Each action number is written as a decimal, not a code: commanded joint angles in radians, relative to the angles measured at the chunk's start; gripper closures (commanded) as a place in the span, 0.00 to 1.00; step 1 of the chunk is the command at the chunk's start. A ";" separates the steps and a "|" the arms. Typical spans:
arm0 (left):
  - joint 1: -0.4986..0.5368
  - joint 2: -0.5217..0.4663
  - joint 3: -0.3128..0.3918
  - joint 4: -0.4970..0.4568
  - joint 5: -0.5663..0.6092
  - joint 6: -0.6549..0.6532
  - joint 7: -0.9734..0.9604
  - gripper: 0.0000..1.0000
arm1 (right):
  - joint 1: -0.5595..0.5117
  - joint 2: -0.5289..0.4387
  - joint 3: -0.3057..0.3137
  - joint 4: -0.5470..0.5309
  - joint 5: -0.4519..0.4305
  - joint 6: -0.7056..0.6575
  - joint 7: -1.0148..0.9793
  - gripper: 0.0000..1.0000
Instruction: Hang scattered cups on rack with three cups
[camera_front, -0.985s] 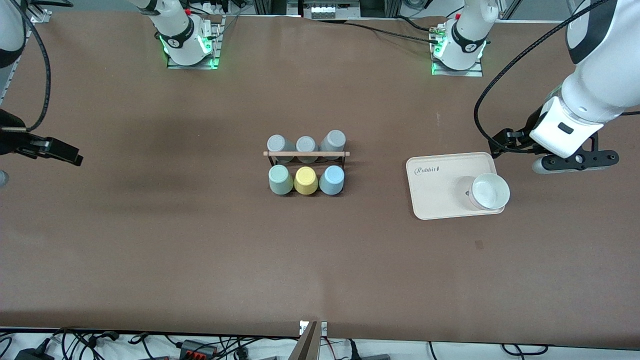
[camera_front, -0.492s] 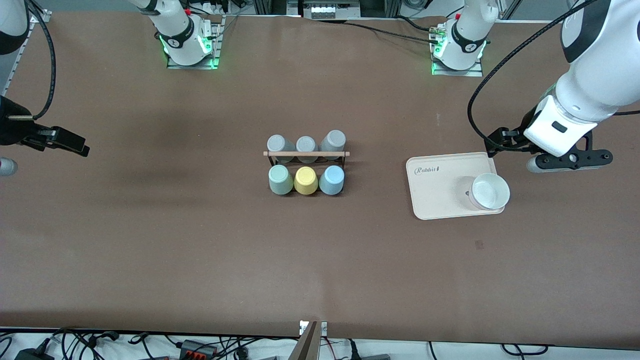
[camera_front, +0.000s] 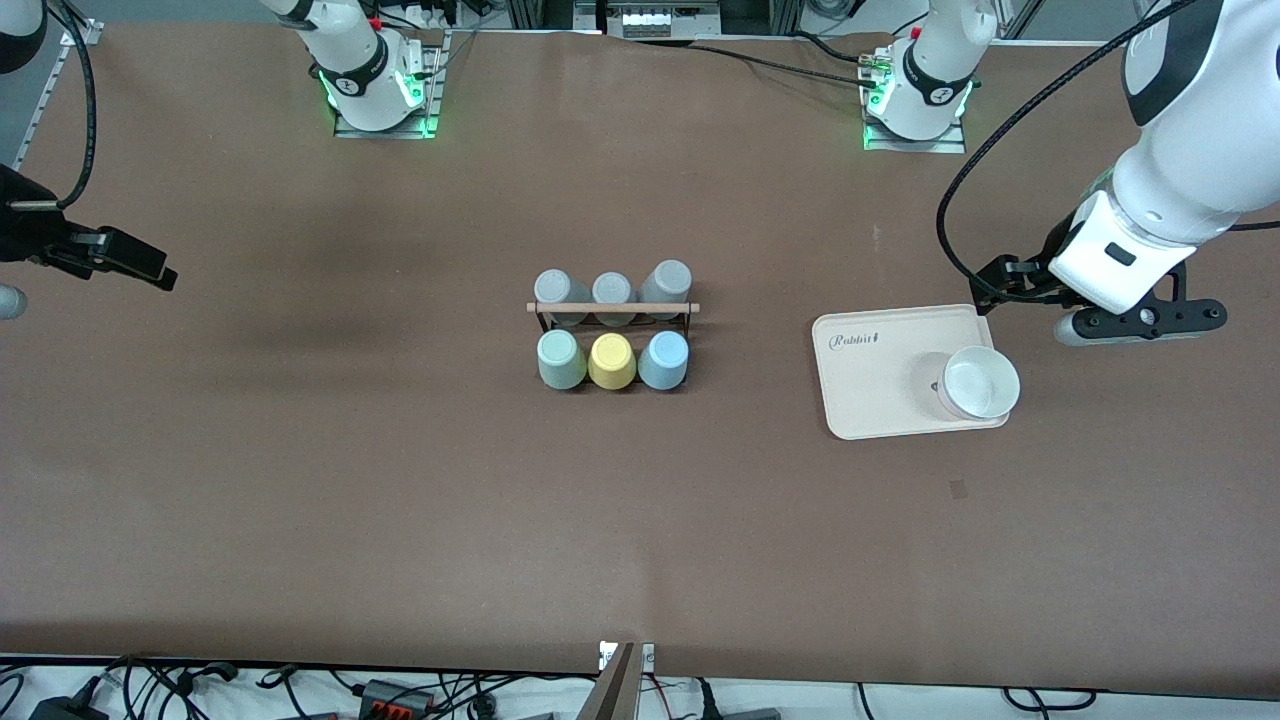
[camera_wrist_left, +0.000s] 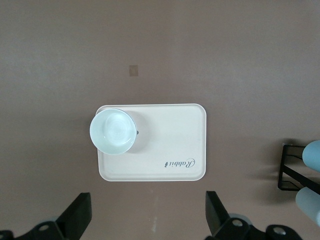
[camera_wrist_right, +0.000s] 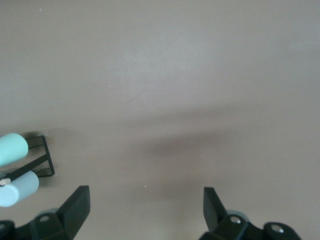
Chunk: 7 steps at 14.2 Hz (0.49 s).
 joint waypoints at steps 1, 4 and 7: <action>0.000 -0.016 0.001 -0.006 0.011 -0.012 0.015 0.00 | -0.083 -0.077 0.110 -0.108 -0.025 0.062 0.053 0.00; 0.000 -0.018 0.001 -0.006 0.013 -0.012 0.015 0.00 | -0.087 -0.120 0.115 -0.171 -0.025 0.104 0.051 0.00; 0.002 -0.016 0.001 -0.006 0.011 -0.012 0.017 0.00 | -0.077 -0.114 0.118 -0.166 -0.058 0.105 0.045 0.00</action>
